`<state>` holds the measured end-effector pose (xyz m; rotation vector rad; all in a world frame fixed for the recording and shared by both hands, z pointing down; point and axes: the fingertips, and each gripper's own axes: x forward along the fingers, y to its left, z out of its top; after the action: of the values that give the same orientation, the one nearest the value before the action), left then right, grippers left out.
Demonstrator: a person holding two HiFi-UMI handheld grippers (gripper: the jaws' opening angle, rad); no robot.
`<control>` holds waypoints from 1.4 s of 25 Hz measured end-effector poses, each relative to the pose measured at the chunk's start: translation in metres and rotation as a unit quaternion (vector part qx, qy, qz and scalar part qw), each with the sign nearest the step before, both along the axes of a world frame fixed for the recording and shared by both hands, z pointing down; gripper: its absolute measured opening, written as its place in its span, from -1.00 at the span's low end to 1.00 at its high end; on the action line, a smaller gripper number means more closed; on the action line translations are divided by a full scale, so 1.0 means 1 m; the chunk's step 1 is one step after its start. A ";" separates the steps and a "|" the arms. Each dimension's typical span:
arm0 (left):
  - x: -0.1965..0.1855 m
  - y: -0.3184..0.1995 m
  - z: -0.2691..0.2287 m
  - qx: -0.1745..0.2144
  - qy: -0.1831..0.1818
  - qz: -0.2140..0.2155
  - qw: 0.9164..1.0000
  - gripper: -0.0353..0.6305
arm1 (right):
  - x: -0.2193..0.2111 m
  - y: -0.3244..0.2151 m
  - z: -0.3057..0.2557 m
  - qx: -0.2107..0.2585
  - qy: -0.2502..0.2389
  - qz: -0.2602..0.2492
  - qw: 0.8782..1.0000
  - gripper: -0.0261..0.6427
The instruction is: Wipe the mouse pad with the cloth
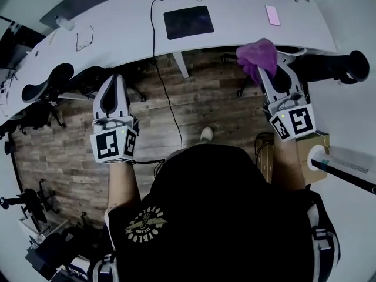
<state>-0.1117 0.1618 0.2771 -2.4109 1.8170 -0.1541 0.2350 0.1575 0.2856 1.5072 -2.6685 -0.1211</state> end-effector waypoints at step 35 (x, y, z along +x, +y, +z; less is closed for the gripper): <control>-0.026 -0.128 0.017 -0.020 0.002 0.010 1.000 -0.89 | -0.036 -0.124 0.029 -0.027 -0.002 -0.009 1.000 -0.67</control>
<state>-0.1373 0.0334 0.2945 -2.4566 1.8092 -0.1863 0.1985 0.0335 0.3148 1.4703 -2.6652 -0.0470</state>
